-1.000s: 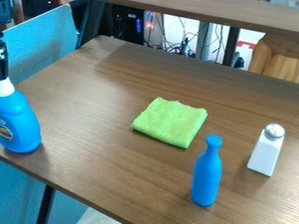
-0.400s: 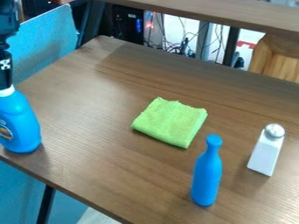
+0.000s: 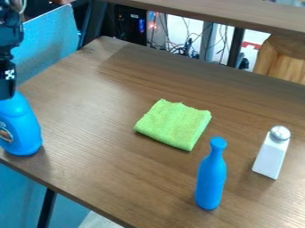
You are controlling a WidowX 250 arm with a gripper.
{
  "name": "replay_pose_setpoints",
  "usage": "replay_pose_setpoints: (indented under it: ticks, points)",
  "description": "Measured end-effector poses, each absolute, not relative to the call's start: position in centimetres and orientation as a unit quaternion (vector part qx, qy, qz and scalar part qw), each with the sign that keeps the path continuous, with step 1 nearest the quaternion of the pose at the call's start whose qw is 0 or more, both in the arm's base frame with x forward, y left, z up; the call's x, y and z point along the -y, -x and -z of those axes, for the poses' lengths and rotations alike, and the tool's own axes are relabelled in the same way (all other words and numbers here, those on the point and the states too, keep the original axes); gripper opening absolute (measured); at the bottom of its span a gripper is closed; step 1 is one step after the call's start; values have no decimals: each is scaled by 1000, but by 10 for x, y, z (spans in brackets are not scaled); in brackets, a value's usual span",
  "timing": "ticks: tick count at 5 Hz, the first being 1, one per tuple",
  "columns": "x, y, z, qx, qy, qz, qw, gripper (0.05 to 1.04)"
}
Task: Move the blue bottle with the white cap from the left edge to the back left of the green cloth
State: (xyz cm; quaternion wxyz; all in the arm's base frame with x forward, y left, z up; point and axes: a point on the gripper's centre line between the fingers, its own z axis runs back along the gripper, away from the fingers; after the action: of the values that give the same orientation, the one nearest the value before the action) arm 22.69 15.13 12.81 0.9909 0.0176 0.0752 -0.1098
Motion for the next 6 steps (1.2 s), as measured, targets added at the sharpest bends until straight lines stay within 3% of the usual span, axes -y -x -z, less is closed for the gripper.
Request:
replay_pose_setpoints:
  ticks: [1,3,4,5,6]
  points:
    - [-149,-232,-121,-81,-18,117,990,919]
    - [-147,-236,-121,-71,-19,116,990,505]
    - [-147,-236,-121,-73,-17,113,991,501]
    - [-142,-247,-138,-47,4,110,993,502]
    - [-135,-273,-173,-3,0,122,993,501]
